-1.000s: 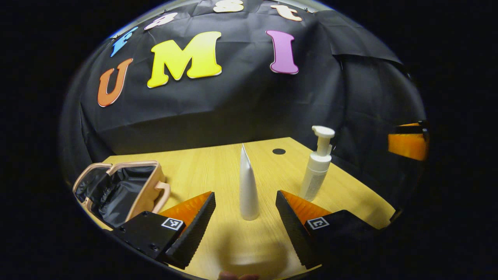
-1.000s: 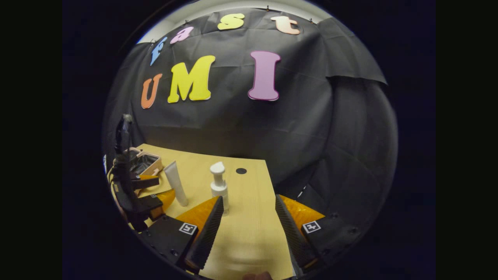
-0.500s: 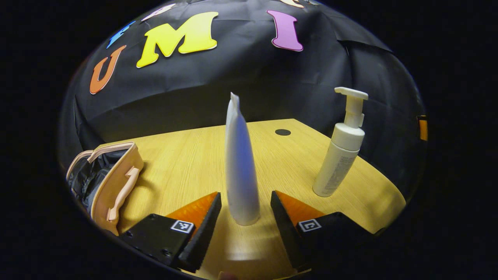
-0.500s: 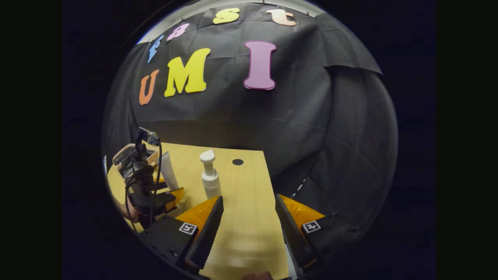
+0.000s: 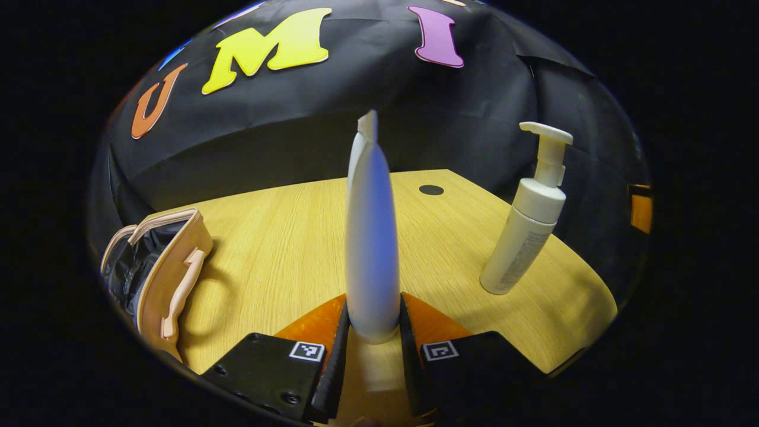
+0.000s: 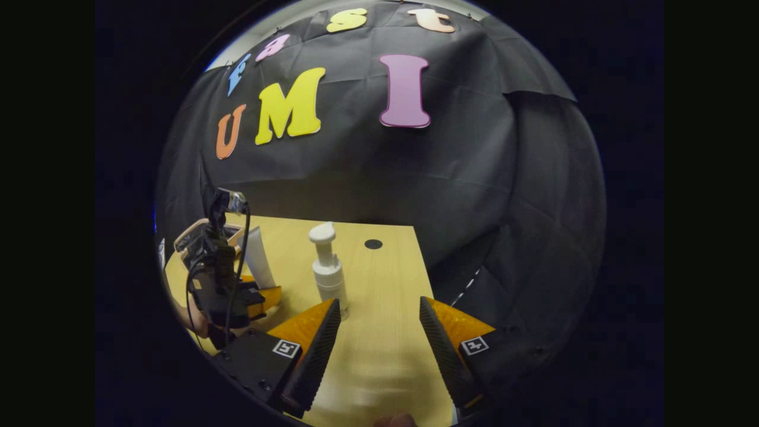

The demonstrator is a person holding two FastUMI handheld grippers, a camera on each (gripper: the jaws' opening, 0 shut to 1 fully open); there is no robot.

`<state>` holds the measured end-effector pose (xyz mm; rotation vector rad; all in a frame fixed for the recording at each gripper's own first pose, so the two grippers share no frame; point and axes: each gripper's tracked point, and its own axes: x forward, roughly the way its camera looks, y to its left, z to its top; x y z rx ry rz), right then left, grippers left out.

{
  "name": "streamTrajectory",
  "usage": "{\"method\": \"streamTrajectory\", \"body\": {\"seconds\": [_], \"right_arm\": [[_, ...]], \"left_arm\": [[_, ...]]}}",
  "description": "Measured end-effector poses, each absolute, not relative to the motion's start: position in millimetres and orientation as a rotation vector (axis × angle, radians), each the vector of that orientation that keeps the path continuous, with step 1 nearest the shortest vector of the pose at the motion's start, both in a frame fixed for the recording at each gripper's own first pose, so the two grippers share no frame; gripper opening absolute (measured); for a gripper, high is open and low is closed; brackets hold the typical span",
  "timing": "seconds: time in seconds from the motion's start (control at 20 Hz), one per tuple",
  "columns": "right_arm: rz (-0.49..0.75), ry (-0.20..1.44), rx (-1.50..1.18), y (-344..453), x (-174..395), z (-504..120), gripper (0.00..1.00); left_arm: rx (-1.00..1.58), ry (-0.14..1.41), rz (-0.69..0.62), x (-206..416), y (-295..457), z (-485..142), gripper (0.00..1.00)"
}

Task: First open the suitcase, pack the skin care products into it, and then close the suitcase.

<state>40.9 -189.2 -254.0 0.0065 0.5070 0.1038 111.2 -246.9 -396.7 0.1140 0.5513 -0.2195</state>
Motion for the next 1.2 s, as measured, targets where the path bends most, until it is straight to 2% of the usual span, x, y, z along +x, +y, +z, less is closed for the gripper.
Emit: {"method": "streamTrajectory", "body": {"seconds": [0.45, 0.8, 0.95, 1.2], "right_arm": [[0.267, 0.598, 0.02, -124, 86, -311, 0.8], [0.257, 0.654, 0.061, -111, 119, -342, 0.79], [0.243, 0.68, 0.085, -109, 122, -349, 0.65], [0.225, 0.673, 0.054, -107, 127, -347, 0.53]], "left_arm": [[0.077, 0.542, -0.209, 52, -211, -307, 0.44], [0.031, 0.532, -0.083, 25, -154, -254, 0.44], [0.039, 0.523, -0.028, 21, -126, -245, 0.44], [0.01, 0.543, 0.018, 14, -80, -238, 0.44]]}}
